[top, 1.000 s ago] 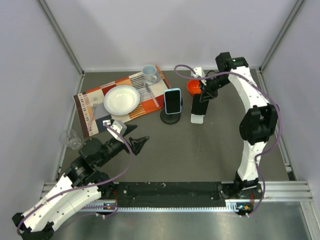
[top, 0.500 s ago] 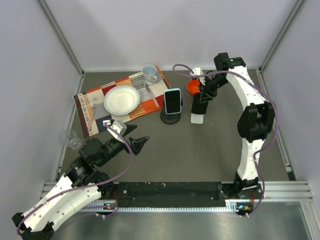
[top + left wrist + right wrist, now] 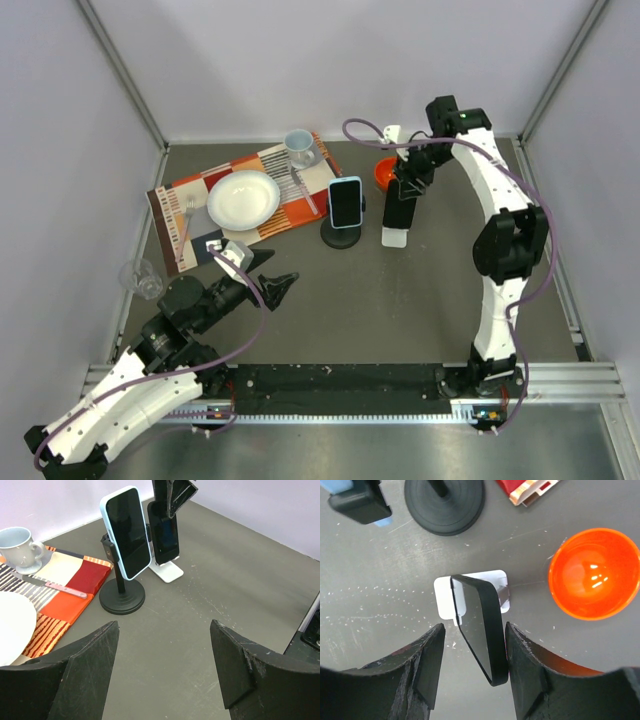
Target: Place the phone on the phone stand
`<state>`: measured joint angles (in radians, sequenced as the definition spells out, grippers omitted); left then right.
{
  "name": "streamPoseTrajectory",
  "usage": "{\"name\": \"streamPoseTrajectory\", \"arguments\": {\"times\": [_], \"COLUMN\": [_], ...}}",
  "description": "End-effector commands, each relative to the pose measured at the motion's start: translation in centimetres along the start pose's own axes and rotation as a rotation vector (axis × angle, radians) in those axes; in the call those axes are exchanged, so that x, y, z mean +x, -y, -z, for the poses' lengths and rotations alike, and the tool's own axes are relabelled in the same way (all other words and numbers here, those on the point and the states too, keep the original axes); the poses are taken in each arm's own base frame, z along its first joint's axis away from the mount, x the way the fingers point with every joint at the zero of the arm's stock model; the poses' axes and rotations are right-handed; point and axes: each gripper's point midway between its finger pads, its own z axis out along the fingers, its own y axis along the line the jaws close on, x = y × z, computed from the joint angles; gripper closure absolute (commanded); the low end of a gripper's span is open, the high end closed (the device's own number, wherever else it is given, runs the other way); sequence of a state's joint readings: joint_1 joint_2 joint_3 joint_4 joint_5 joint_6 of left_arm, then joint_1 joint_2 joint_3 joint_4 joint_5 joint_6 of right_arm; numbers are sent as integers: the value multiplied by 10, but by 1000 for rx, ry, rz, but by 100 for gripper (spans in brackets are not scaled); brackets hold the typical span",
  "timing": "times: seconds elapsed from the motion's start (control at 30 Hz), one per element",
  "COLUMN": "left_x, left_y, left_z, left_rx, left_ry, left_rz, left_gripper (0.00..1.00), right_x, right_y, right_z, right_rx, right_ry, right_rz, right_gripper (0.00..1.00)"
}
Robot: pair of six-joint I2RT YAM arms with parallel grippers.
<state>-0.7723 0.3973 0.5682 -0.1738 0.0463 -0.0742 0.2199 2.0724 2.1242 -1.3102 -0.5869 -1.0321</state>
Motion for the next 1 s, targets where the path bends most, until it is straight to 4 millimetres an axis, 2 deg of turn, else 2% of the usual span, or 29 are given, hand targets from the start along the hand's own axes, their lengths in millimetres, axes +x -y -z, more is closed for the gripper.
{"name": "streamPoseTrajectory", "arguments": {"times": [0.0,0.07,0.2,0.23,0.27,0.37,0.4,0.43,0.47,0.5,0.53,0.57,0.6,0.63,0.67,0.73,0.8,0.83,0.87,0.9,0.93,0.97], "left_x": [-12,-12,-12,-12,-12,-13,-12,-12,-12,-12,-11,-11,-11,-10,-10,-9,-9,-8,-7,-7,-7,-7], "left_y": [1,3,1,1,0,1,2,3,3,2,2,2,1,1,1,0,-1,-2,-2,-1,-2,-2], "left_z": [-2,-2,-3,-3,-3,-4,-4,-4,-5,-5,-5,-5,-5,-6,-5,-6,-7,-7,-8,-8,-8,-8], "left_rx": [5,16,10,7,5,9,16,19,21,16,13,11,8,10,10,3,0,-3,-3,-2,-4,-5], "left_ry": [50,51,50,52,52,54,52,52,52,52,50,48,50,45,47,41,40,37,34,32,32,32], "left_rz": [-15,-15,-18,-18,-20,-20,-20,-20,-20,-20,-20,-18,-20,-21,-21,-22,-22,-22,-22,-23,-23,-25], "left_gripper": [21,21,21,21,21,21,21,21,21,21,21,21,21,21,21,20,20,20,20,20,20,20], "right_x": [-15,-19,-32,-34,-39,-38,-39,-42,-34,-39,-48,-37,-45,-45,-38,-29,-10,-4,16,17,18,27], "right_y": [18,21,28,32,39,49,46,44,41,43,36,31,36,32,23,19,13,15,17,10,4,-2], "right_z": [8,10,26,30,36,50,49,56,55,58,75,68,74,79,82,85,94,100,111,124,129,115], "right_rx": [103,128,217,246,293,410,415,437,456,491,528,534,582,604,619,658,751,807,926,978,994,977], "right_ry": [1,7,37,42,59,56,65,80,61,94,137,121,180,196,193,195,175,179,139,197,219,232], "right_rz": [-50,-67,-130,-145,-151,-274,-322,-339,-373,-409,-402,-428,-461,-482,-502,-579,-692,-738,-798,-891,-896,-900], "right_gripper": [46,36,31,24,1,1,1,1,1,1,1,1,1,1,1,1,1,1,1,1,1,1]}}
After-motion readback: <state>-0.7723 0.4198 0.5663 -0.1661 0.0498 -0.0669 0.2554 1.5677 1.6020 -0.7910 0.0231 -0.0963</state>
